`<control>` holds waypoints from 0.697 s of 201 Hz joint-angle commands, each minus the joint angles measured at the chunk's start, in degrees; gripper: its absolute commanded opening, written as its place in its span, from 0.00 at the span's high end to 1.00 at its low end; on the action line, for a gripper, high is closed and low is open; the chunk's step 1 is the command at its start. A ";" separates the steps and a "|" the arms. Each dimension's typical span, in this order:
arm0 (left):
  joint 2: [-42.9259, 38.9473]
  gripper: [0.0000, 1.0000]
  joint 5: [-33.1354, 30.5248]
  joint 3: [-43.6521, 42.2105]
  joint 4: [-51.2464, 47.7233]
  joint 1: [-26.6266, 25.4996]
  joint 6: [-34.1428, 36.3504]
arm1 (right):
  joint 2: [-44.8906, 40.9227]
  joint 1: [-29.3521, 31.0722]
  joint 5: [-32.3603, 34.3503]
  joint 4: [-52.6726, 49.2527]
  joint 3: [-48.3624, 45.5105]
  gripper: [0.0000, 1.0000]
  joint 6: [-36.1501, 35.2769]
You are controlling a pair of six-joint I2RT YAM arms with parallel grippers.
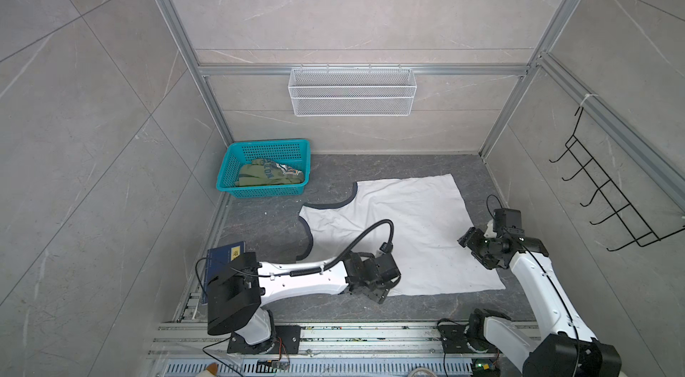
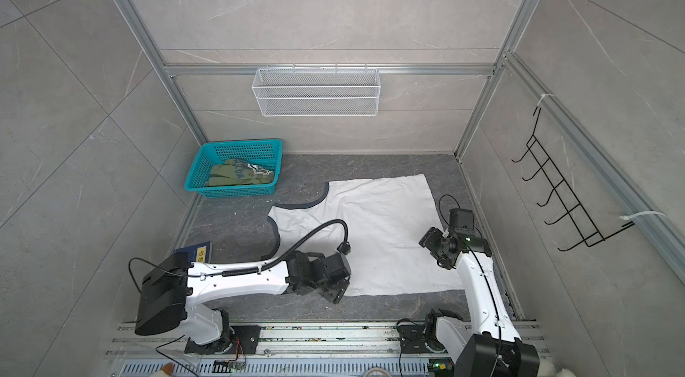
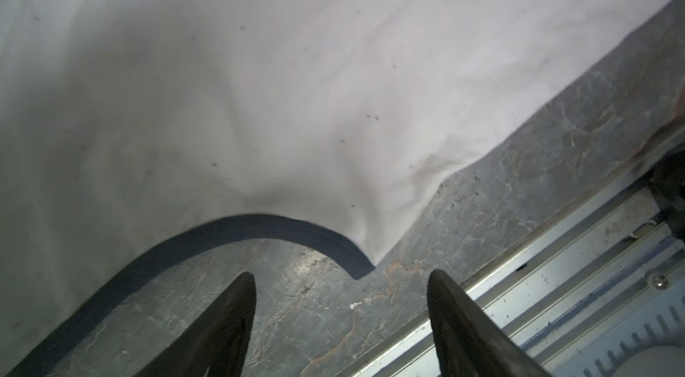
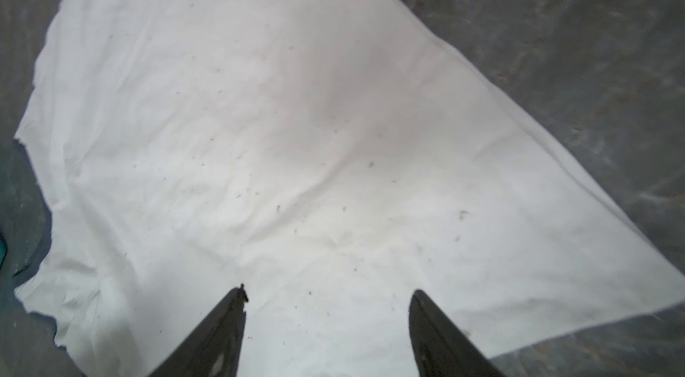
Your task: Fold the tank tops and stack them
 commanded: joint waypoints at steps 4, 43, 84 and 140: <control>2.95 0.26 -1.58 1.29 -2.27 -2.82 1.27 | -1.35 -7.30 2.24 -2.92 -2.12 0.29 3.75; 7.26 0.29 -3.63 3.00 -2.86 -4.07 3.51 | -0.23 -12.18 4.76 -3.29 -3.05 0.30 4.97; 9.08 0.32 -3.24 1.95 0.29 -3.77 5.12 | -0.46 -16.43 7.67 -3.64 -5.52 0.35 7.25; 10.53 0.40 -2.72 1.88 2.15 -2.66 6.20 | 1.40 -18.78 8.65 -2.22 -8.14 0.38 9.52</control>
